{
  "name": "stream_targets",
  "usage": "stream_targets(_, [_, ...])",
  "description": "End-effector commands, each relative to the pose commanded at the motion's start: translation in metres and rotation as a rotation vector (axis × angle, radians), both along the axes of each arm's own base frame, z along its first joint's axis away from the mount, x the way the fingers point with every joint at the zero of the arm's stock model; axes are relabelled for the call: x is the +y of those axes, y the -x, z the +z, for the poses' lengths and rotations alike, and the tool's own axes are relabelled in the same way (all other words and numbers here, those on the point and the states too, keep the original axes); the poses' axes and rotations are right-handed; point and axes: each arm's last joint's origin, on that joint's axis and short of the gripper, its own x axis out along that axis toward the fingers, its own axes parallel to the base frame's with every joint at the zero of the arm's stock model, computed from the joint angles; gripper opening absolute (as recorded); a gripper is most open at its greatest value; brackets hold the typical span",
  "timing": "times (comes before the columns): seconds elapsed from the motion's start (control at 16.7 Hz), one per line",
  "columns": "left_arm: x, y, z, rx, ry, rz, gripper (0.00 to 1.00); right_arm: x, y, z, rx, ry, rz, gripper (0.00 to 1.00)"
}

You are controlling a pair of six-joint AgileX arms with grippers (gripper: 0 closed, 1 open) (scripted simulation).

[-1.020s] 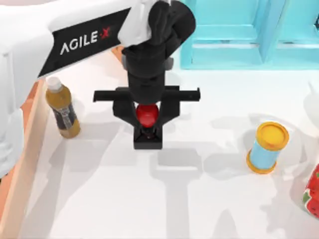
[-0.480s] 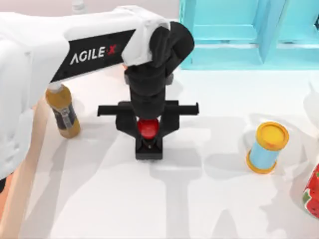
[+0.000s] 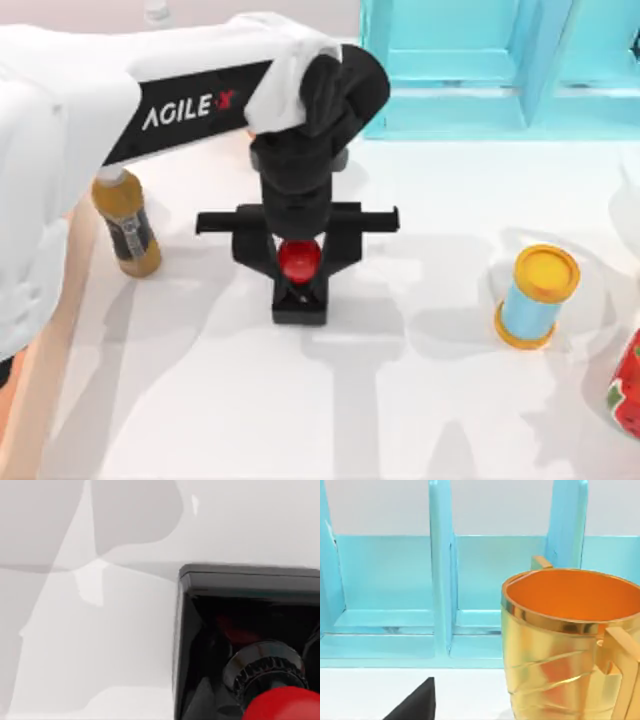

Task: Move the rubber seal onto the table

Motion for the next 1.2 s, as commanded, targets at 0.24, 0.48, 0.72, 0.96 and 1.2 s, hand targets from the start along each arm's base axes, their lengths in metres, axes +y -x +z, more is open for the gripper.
stream_targets(0.24, [0.0, 0.0, 0.0, 0.0, 0.0, 0.0, 0.9, 0.0, 0.0, 0.0, 0.0, 0.0, 0.0, 1.0])
stream_targets(0.48, [0.0, 0.0, 0.0, 0.0, 0.0, 0.0, 1.0, 0.0, 0.0, 0.0, 0.0, 0.0, 0.0, 1.0])
stream_targets(0.72, [0.0, 0.0, 0.0, 0.0, 0.0, 0.0, 1.0, 0.0, 0.0, 0.0, 0.0, 0.0, 0.0, 1.0])
stream_targets(0.96, [0.0, -0.001, 0.002, 0.001, -0.001, 0.003, 1.0, 0.0, 0.0, 0.0, 0.0, 0.0, 0.0, 1.0])
stream_targets(1.2, [-0.007, -0.008, 0.03, 0.009, -0.008, 0.002, 1.0, 0.0, 0.0, 0.0, 0.0, 0.0, 0.0, 1.0])
